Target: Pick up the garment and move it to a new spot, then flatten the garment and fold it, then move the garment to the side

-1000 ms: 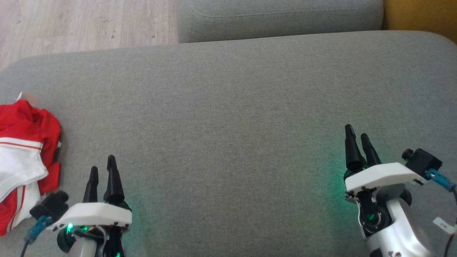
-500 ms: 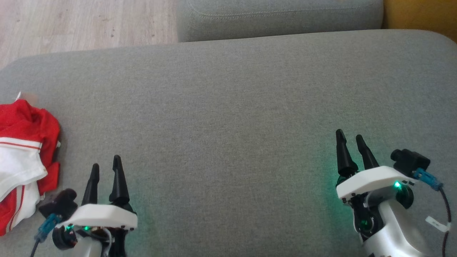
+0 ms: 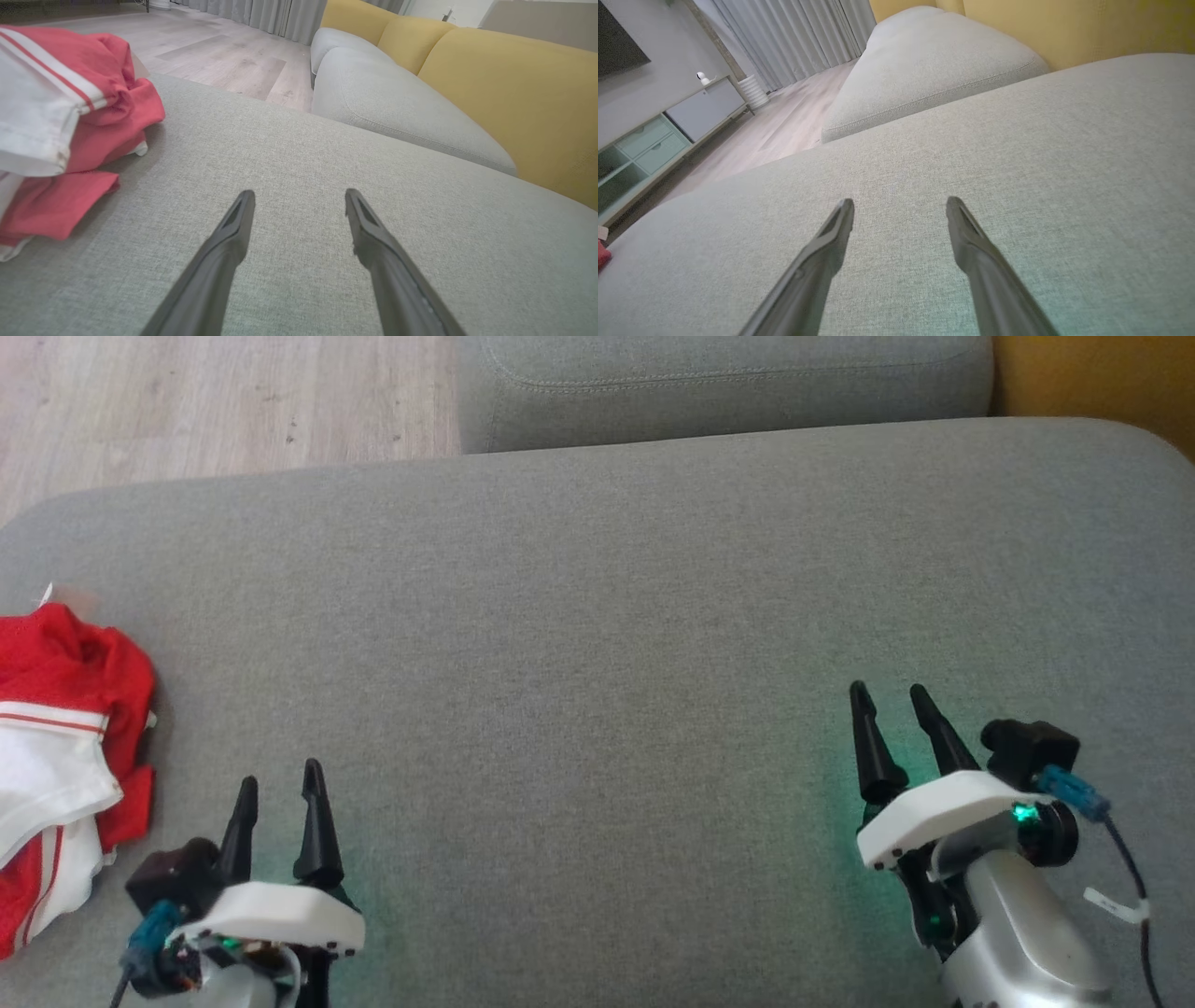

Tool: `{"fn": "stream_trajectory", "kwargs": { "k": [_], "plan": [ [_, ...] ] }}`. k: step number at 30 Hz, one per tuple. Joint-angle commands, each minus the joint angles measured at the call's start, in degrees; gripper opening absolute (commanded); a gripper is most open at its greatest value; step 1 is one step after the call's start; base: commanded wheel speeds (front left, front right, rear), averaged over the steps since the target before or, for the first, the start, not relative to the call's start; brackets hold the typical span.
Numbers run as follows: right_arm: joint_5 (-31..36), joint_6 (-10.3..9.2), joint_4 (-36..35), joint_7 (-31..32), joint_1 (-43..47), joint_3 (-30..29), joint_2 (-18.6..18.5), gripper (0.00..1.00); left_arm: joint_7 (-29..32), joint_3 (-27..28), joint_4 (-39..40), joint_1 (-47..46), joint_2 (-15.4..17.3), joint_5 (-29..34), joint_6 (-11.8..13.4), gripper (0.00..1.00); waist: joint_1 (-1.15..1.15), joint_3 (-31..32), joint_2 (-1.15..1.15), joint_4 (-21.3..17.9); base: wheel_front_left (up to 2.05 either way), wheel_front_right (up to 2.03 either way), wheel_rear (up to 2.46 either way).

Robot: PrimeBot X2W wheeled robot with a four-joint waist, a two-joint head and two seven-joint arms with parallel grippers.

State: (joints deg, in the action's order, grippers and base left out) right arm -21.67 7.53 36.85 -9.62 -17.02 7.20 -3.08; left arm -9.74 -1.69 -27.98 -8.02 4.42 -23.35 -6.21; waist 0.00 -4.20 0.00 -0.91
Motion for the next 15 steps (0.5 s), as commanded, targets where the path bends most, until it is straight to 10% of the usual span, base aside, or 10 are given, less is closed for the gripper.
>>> {"fn": "stream_trajectory", "kwargs": {
  "k": [1, 15],
  "plan": [
    [1.8, -0.03, -1.1, -1.1, -2.7, 1.4, 0.1, 1.00, -1.0, 1.9, 1.2, -3.3, 0.3, 1.7, 0.4, 1.00, 0.00, 0.0, 0.00, 0.0, 0.00, 0.00, 0.00],
    [11.6, -0.04, -1.9, -3.6, -3.6, 0.3, 0.2, 1.00, -3.5, 4.8, 0.2, -4.9, -0.5, 11.8, 1.1, 1.00, 0.00, 0.6, 0.00, -0.4, 0.00, 0.00, 0.00]
  ]
}}
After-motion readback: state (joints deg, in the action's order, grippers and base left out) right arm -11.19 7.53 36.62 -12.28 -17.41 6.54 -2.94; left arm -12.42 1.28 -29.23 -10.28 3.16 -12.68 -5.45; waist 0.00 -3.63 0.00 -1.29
